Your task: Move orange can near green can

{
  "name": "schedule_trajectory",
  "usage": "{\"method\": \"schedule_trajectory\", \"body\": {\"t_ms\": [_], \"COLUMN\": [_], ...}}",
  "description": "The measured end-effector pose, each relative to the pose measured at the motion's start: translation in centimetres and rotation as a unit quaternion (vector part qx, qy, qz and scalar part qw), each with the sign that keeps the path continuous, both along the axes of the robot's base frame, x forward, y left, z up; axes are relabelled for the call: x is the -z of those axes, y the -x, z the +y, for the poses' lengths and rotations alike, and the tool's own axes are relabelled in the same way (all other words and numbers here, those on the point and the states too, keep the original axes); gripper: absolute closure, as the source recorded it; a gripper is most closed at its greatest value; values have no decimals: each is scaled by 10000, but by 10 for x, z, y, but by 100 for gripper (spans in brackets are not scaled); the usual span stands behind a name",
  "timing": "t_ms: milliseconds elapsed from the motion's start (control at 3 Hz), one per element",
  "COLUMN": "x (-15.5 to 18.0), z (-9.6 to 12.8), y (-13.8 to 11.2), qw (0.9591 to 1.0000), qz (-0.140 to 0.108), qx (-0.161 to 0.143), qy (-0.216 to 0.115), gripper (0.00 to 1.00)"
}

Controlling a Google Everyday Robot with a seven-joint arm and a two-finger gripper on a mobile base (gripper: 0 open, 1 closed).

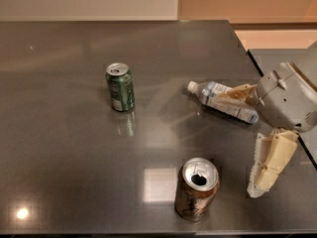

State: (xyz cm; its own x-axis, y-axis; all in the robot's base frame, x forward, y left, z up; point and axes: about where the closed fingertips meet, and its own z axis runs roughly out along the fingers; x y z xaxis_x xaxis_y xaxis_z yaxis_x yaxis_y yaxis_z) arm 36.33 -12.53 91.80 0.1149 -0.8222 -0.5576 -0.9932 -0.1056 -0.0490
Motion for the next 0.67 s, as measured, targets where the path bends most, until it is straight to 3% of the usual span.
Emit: {"method": "schedule_trajectory", "body": {"t_ms": [667], "x": [13], "z": [14], "y": [24], "qw": [9980], "qz": [137], "qx": [-442], "qy": [-438], "gripper": [0]}}
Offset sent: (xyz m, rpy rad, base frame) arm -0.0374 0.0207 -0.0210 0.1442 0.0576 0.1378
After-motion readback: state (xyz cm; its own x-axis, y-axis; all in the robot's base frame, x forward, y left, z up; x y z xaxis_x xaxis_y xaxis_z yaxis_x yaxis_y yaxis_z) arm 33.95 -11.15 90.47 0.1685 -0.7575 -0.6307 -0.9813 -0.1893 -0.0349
